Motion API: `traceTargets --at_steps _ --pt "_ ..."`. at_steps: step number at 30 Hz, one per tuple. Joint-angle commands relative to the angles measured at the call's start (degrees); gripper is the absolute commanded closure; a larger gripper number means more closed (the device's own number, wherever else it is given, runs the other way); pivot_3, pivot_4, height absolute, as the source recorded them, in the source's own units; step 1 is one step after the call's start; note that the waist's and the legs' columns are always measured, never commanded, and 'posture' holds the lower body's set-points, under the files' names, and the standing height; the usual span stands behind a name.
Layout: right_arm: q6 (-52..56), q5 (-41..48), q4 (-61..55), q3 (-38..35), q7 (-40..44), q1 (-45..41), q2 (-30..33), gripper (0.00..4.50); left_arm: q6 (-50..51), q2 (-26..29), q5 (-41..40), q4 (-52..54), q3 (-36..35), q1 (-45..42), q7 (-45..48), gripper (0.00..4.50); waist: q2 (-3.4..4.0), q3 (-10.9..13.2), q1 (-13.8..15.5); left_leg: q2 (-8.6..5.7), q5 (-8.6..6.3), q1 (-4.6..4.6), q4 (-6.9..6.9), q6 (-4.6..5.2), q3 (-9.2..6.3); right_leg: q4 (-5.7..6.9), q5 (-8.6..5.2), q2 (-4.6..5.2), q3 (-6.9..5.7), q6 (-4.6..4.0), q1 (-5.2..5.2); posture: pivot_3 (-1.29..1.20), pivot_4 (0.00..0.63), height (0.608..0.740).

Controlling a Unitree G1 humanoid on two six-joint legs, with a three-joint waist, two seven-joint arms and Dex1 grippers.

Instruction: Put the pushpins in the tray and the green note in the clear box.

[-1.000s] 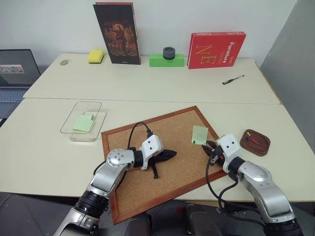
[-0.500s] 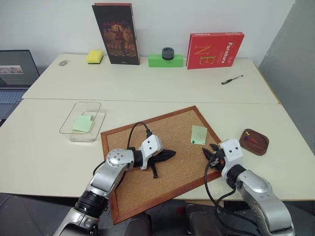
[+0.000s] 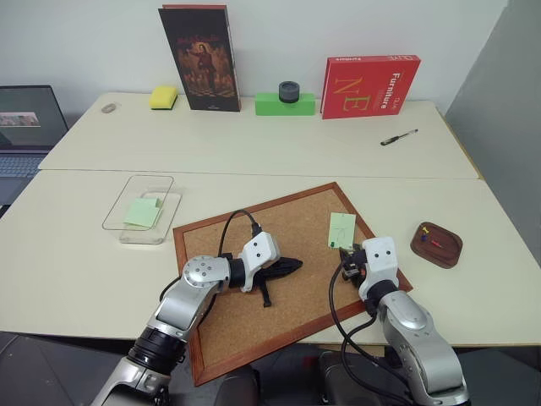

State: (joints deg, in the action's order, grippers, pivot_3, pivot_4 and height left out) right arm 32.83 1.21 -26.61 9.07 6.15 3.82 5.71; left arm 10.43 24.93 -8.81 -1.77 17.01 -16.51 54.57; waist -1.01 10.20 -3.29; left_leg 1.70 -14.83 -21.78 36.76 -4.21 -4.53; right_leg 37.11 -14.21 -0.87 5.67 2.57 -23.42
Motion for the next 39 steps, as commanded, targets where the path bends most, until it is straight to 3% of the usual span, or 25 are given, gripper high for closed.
traceTargets --at_steps 1,5,15,22,23,28,39 --pt "-1.93 -0.67 -0.46 0.16 -0.59 -0.47 -0.36 2.83 1.61 1.17 2.02 -2.51 1.41 1.81 0.11 4.50 0.00 0.00 0.00 0.00 0.00 0.00 0.00 0.00 0.00 0.00 0.00 0.00 0.00 0.00 0.00 0.00 0.150 0.740" --pt "-2.10 -0.87 -0.53 0.20 -0.67 -0.28 -0.38 2.83 1.65 1.19 2.01 -2.41 1.41 1.88 0.08 4.50 0.00 0.00 0.00 0.00 0.00 0.00 0.00 0.00 0.00 0.00 0.00 0.00 0.00 0.00 0.00 0.00 0.150 0.740" --pt "-1.93 -1.25 -1.04 0.24 -1.23 0.35 -0.37 4.49 1.66 1.20 1.92 -2.45 1.44 1.88 0.25 4.50 0.00 0.00 0.00 0.00 0.00 0.00 0.00 0.00 0.00 0.00 0.00 0.00 0.00 0.00 -0.01 0.00 0.150 0.740" --pt "-2.51 -0.98 -1.32 -0.30 -1.28 0.62 -0.31 4.49 1.67 1.33 1.89 -2.30 1.38 1.99 0.29 4.50 0.00 0.00 -0.01 0.00 0.00 0.00 0.00 0.00 0.00 0.00 0.00 0.00 0.00 0.00 -0.01 0.00 0.150 0.740" --pt "-2.52 -1.01 -1.41 -0.42 -1.41 0.63 -0.36 4.05 1.66 1.36 1.89 -2.28 1.36 2.02 0.30 4.50 0.00 0.00 -0.01 0.00 0.00 0.00 0.00 0.00 0.00 0.00 0.00 0.00 0.00 0.00 -0.01 0.00 0.150 0.740" --pt "-1.35 -1.08 -2.25 -0.49 -0.40 0.46 0.88 3.11 1.78 1.29 1.87 -2.32 1.40 1.88 0.32 4.50 0.00 0.00 -0.01 0.00 0.00 -0.01 -0.01 0.00 0.00 -0.01 0.00 0.00 0.00 0.00 -0.01 0.00 0.150 0.740" --pt "-0.52 3.68 -12.59 0.38 14.34 3.12 14.55 3.11 1.86 1.28 1.80 -2.28 1.44 1.76 0.40 4.50 -0.02 0.00 -0.01 -0.01 0.00 -0.02 -0.04 0.00 0.00 -0.02 0.00 0.00 0.00 0.00 -0.02 0.00 0.150 0.740"
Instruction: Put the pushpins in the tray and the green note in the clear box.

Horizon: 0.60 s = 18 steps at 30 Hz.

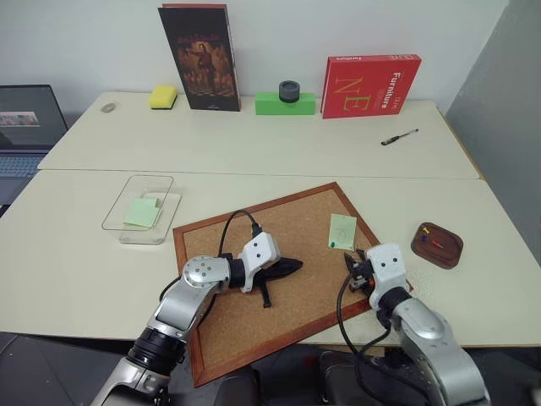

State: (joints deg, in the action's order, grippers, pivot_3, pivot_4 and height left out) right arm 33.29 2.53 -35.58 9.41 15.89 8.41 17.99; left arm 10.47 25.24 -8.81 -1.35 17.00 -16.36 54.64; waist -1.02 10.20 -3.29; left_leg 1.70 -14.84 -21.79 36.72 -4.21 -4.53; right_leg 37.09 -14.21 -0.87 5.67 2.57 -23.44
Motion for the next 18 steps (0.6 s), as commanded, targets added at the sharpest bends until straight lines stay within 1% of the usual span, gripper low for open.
traceTargets --at_steps 1,6,9,14,18 --pt "-1.33 2.67 -3.09 -0.13 5.75 -2.50 3.25 3.11 1.81 0.96 1.79 -2.73 1.49 1.55 0.36 4.50 -0.01 0.00 -0.03 0.01 0.00 0.02 0.00 0.00 0.00 0.01 0.00 0.00 0.00 0.00 0.00 0.00 0.150 0.740" --pt "-2.52 3.57 1.96 -1.20 9.63 -7.60 6.29 3.11 1.68 0.66 1.88 -3.22 1.70 1.12 0.24 4.50 -0.03 0.01 -0.04 0.00 0.00 0.02 0.05 0.00 0.01 -0.01 0.00 -0.01 0.00 0.00 0.01 0.00 0.150 0.740" --pt "-4.57 3.66 7.98 -2.37 11.54 -11.10 8.00 3.11 1.64 0.57 1.91 -3.21 1.71 1.12 0.08 4.50 -0.05 0.01 -0.01 0.00 0.00 0.01 0.05 0.00 0.01 -0.01 0.00 -0.01 -0.01 0.00 0.02 0.00 0.150 0.740" --pt "-7.01 3.54 14.08 -2.98 13.63 -13.77 9.64 3.11 1.59 0.62 1.96 -3.01 1.70 1.33 -0.07 4.50 -0.05 0.01 0.00 -0.02 0.00 0.00 0.01 0.00 0.00 0.00 0.00 0.00 -0.01 0.01 0.03 0.00 0.150 0.740" --pt "-8.10 3.45 16.53 -3.25 14.86 -14.39 10.49 3.11 1.64 0.59 1.99 -2.93 1.64 1.34 -0.17 4.50 -0.05 0.01 0.00 -0.02 0.00 0.00 0.00 0.01 0.01 0.00 0.01 0.00 0.00 0.01 0.03 0.00 0.150 0.740"
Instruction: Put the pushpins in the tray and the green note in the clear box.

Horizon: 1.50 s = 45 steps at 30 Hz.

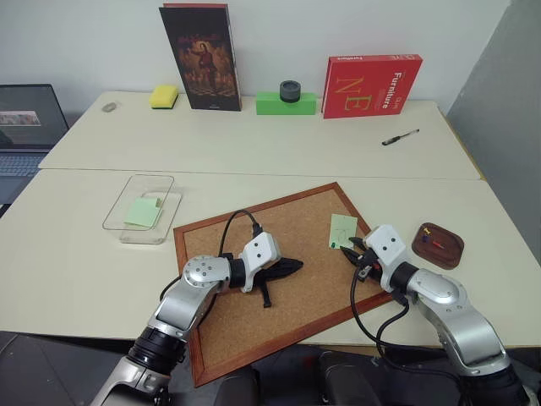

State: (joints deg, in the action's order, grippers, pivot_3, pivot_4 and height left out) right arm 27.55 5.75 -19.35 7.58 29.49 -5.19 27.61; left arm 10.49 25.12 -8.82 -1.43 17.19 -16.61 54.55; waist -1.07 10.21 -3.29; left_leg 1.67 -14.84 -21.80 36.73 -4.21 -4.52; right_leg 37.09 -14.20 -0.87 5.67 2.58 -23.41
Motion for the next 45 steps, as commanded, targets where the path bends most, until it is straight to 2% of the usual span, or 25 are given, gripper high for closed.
traceTargets --at_steps 1,15,23,33,45 --pt "-2.53 0.26 0.52 -1.41 1.50 -0.76 1.05 3.11 1.62 0.75 1.97 -2.82 1.43 1.62 -0.09 4.50 0.00 0.00 0.00 0.00 0.00 0.01 0.00 0.00 0.00 0.00 0.00 0.00 0.00 0.00 0.00 0.00 0.150 0.740" --pt "-3.10 0.57 1.00 -1.84 2.19 0.01 1.34 3.11 1.44 0.75 1.96 -2.83 1.42 1.70 -0.08 4.50 0.00 0.00 0.00 0.00 0.00 0.02 0.01 0.00 0.00 0.01 0.00 0.00 0.00 0.00 0.01 0.00 0.150 0.740" --pt "-3.46 0.62 1.91 -2.50 2.26 -0.58 1.37 4.49 1.32 0.91 2.09 -2.84 1.35 1.69 -0.13 4.50 0.00 0.00 0.01 0.00 0.00 0.02 0.01 0.00 0.00 0.01 0.00 0.00 0.00 0.01 0.01 0.00 0.150 0.740" --pt "-5.31 2.46 0.95 -4.70 2.09 -0.97 0.12 4.49 1.00 0.99 2.36 -3.19 1.59 1.46 0.05 4.50 0.00 0.00 0.01 0.00 0.00 0.02 0.02 0.00 0.00 0.02 0.00 0.00 0.00 0.01 0.02 0.00 0.150 0.740" --pt "-5.15 5.00 -5.40 -9.11 0.60 -0.17 -0.64 4.49 0.42 1.03 2.86 -3.75 1.91 1.15 -0.22 4.50 0.01 -0.01 0.01 -0.01 0.00 0.04 0.04 0.00 -0.01 0.04 0.02 -0.01 -0.01 0.03 0.06 0.00 0.150 0.740"
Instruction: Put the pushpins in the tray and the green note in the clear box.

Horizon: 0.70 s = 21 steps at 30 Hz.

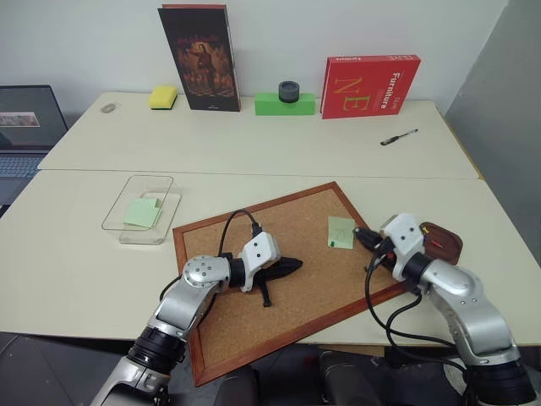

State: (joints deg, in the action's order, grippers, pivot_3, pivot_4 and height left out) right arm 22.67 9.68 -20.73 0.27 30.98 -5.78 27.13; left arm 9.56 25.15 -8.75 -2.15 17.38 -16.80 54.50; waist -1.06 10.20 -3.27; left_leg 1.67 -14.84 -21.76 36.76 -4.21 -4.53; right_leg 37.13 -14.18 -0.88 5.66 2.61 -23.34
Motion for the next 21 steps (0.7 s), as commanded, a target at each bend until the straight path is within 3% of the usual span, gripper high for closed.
traceTargets --at_steps 1,7,12,21 --pt "0.06 1.21 -4.91 -2.29 -1.35 0.72 -0.27 4.49 1.32 1.00 2.80 -3.07 1.71 1.34 -0.24 4.50 0.01 0.00 -0.01 0.00 0.00 0.00 0.00 0.00 0.00 0.00 0.00 0.00 0.00 0.00 0.01 0.00 0.150 0.740" --pt "3.49 1.24 -8.52 -9.61 -5.55 4.52 0.47 4.49 1.39 1.10 2.68 -2.87 1.63 1.66 -0.59 4.50 0.00 -0.01 0.04 -0.01 0.00 -0.01 0.00 0.00 -0.01 -0.01 0.00 0.00 0.01 0.00 0.01 0.00 0.150 0.740" --pt "7.65 -4.07 -6.54 -14.76 -10.51 8.90 3.28 4.49 1.53 1.14 2.49 -2.63 1.61 2.05 -0.62 4.50 0.05 -0.04 0.05 -0.01 0.00 0.01 -0.01 0.00 0.00 0.00 0.00 0.01 0.02 -0.01 0.02 0.00 0.150 0.740" --pt "8.21 -8.35 2.21 -15.15 -12.55 8.39 6.16 4.49 1.54 0.73 2.41 -2.74 2.10 1.86 -0.77 4.50 0.17 -0.11 -0.05 0.00 0.00 0.07 0.04 0.01 0.04 -0.01 -0.01 0.00 0.06 -0.01 0.04 0.00 0.150 0.740"
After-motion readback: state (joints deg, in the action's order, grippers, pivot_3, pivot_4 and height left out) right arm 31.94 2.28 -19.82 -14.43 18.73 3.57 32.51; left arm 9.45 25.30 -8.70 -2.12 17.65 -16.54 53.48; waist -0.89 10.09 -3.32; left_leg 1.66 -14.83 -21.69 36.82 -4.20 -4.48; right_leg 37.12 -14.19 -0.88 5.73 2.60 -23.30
